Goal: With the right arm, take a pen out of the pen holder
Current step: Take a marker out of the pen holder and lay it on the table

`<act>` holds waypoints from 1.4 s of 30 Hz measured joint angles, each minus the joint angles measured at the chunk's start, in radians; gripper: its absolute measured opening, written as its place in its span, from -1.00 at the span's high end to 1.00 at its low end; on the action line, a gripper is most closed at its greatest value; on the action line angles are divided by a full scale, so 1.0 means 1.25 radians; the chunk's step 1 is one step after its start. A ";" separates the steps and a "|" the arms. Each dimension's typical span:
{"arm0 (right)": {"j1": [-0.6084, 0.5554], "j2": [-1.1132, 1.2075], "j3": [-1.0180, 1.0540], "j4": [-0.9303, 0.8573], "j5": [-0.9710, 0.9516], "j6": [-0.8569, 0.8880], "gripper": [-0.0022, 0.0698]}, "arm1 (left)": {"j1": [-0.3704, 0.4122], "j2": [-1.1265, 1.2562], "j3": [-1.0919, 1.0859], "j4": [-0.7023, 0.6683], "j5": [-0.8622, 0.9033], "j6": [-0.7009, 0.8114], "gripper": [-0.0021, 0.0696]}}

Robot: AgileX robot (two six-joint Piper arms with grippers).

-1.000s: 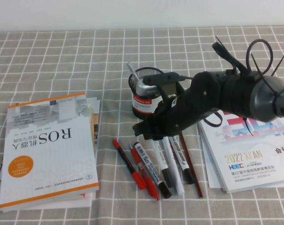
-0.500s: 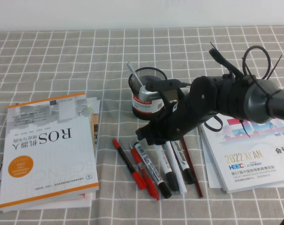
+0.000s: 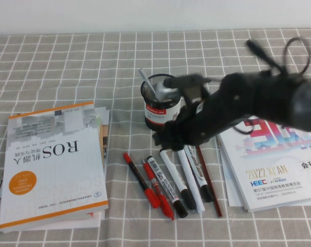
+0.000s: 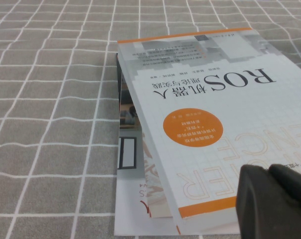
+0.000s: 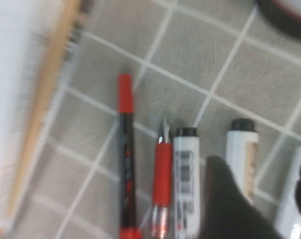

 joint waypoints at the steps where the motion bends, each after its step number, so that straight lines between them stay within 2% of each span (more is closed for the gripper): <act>1: 0.002 -0.035 0.012 -0.008 0.000 0.000 0.25 | 0.000 0.000 0.000 0.000 0.000 0.000 0.95; 5: 0.011 -0.190 0.094 -0.036 0.008 0.000 0.72 | 0.000 0.000 0.000 0.000 0.000 0.000 0.95; 8: 0.012 -0.325 0.158 -0.053 0.038 0.000 0.90 | 0.000 0.000 0.000 0.000 0.000 0.000 0.95; 18: 0.012 -0.664 0.303 -0.086 0.188 0.000 0.97 | 0.000 0.000 0.000 0.000 0.000 0.000 0.95; 23: 0.012 -0.719 0.333 -0.113 0.311 -0.001 0.97 | 0.000 0.000 0.000 0.000 0.000 0.000 0.95; 27: 0.012 -0.727 0.341 -0.141 0.350 -0.001 0.97 | 0.000 0.000 0.000 0.000 0.000 0.000 0.95; 31: 0.012 -0.727 0.387 -0.185 0.296 -0.001 0.97 | 0.000 0.000 0.000 0.000 0.000 0.000 0.95; 36: 0.011 -0.727 0.496 -0.212 0.133 -0.001 0.97 | 0.000 0.000 0.000 0.000 0.000 0.000 0.95; 39: -0.035 -0.750 0.590 -0.208 0.002 -0.001 0.97 | 0.000 0.000 0.000 0.000 0.000 0.000 0.95; 42: -0.124 -0.814 0.685 -0.163 -0.120 -0.001 0.97 | 0.000 0.000 0.000 0.000 0.000 0.000 0.95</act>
